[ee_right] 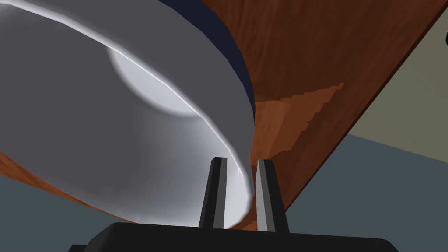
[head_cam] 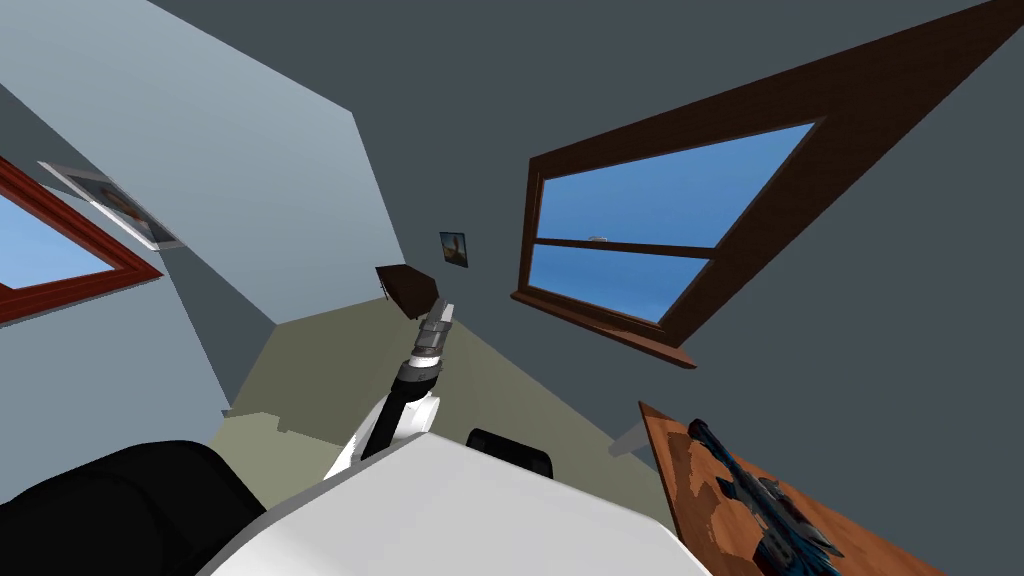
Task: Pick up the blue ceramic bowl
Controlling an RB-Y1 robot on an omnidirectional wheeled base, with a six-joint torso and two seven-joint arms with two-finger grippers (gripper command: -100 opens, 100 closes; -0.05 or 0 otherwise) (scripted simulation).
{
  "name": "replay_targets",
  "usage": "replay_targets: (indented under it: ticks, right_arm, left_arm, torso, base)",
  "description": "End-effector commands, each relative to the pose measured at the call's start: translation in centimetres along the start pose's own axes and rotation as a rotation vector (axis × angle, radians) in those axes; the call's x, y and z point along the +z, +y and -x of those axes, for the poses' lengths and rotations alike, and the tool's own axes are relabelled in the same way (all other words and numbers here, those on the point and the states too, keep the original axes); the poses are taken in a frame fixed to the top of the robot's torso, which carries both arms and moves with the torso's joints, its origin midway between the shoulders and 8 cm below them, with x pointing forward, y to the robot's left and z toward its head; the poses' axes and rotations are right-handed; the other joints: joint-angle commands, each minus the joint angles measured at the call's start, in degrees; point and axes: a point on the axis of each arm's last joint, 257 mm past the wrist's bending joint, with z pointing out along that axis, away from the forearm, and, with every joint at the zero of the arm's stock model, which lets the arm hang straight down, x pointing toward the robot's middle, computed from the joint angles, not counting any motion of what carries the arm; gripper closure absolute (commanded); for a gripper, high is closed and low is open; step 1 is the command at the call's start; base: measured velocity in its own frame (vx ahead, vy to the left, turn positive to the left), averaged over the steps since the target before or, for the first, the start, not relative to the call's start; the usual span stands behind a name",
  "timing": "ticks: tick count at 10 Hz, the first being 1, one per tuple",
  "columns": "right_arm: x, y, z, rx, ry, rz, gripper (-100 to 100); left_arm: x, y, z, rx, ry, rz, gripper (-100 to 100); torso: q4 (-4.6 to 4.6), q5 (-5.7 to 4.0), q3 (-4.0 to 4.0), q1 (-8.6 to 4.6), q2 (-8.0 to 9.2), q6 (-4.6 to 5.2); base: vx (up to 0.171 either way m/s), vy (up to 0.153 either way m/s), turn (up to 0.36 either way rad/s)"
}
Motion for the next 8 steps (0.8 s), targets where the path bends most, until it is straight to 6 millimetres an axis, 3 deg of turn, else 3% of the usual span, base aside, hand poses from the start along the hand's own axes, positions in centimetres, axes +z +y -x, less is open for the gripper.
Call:
replay_targets:
  ticks: [1, 2, 3, 6, 7, 8]
  right_arm:
    - [-0.2, -0.1, -0.9, 0.000, 0.002, 0.002, 100]
    - [-0.2, -0.1, -0.9, -0.020, 0.002, 0.002, 100]
    - [-0.9, -0.4, -2.9, 0.038, 0.006, 0.001, 100]
    - [-0.9, -0.5, -2.9, -0.004, 0.005, 0.001, 100]
    - [-1.7, -0.9, -4.9, 0.043, 0.006, -0.005, 100]
    - [-1.7, -0.9, -4.9, 0.040, 0.006, -0.005, 100]
  left_arm:
    - [0.0, 0.0, 0.0, 0.000, 0.000, 0.000, 0]
    - [0.0, 0.0, 0.0, 0.000, 0.000, 0.000, 0]
    - [0.0, 0.0, 0.0, 0.000, 0.000, 0.000, 0]
    - [0.0, 0.0, 0.0, 0.000, 0.000, 0.000, 0]
    - [0.0, 0.0, 0.0, 0.000, 0.000, 0.000, 0]
    - [0.0, 0.0, 0.0, 0.000, 0.000, 0.000, 0]
  torso:
    - [0.00, 0.00, 0.00, 0.00, 0.00, 0.00]
    - [0.00, 0.02, -0.02, 0.00, -0.04, -0.01]
    - [0.00, 0.03, -0.01, 0.02, -0.02, -0.02]
    - [0.00, 0.05, -0.02, 0.04, -0.02, -0.01]
    - [0.01, 0.06, 0.03, 0.06, 0.06, -0.01]
    - [0.01, 0.10, 0.00, 0.10, -0.01, -0.02]
  base:
    - [0.042, -0.002, 0.047]
    - [0.025, 0.001, -0.014]
    - [0.052, -0.007, 0.105]
    - [0.024, -0.002, 0.018]
    - [0.036, 0.004, 0.109]
    - [0.046, -0.005, 0.053]
